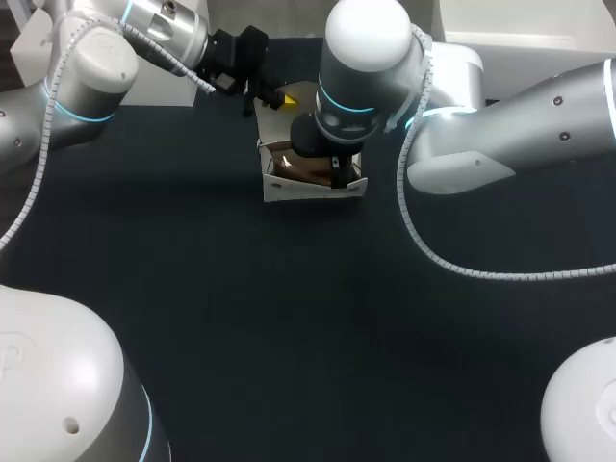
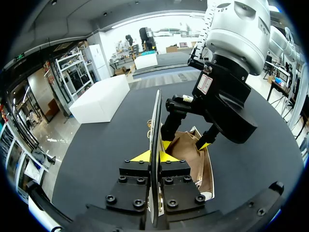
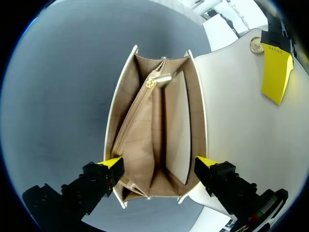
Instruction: Pick up the bag, open it, inspect its contents, close it, and place it on the opposite side
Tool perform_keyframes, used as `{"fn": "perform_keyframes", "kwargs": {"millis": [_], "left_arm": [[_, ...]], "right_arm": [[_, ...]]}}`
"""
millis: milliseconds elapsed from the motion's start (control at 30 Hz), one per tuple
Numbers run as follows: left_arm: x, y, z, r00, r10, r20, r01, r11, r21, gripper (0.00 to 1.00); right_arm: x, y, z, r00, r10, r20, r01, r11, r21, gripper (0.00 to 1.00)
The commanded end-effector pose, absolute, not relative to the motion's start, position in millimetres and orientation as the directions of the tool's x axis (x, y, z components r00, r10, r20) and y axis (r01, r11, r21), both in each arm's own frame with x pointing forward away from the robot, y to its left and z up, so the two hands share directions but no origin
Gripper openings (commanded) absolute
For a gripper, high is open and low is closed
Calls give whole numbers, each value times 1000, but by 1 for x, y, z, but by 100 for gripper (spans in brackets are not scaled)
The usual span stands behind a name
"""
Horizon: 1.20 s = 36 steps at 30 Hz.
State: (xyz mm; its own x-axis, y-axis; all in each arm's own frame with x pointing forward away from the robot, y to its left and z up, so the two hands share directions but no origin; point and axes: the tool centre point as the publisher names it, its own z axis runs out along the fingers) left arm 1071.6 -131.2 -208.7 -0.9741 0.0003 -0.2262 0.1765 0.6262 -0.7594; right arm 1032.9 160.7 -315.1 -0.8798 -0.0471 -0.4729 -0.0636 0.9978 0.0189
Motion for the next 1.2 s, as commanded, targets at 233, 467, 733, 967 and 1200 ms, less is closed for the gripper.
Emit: {"fn": "perform_keyframes", "kwargs": {"millis": [233,467,733,967,1200], "left_arm": [[1073,-130,-208,-974,4,-227,180,623,-761,0],[1073,-130,-208,-973,6,-229,183,622,-762,0],[1069,-131,-205,-973,10,-229,186,620,-762,0],[1068,-133,-205,-975,15,-222,183,621,-763,0],[1079,-139,-218,-978,1,-211,164,631,-758,0]], "right_arm": [[1034,161,-321,-880,-49,-473,-63,998,14,100],[1035,162,-319,-877,-46,-478,-62,998,17,100],[1034,158,-299,-845,-30,-533,-52,998,25,31],[1024,154,-258,-768,-10,-640,-32,999,23,31],[1011,149,-225,-695,1,-719,-17,1000,17,31]]}}
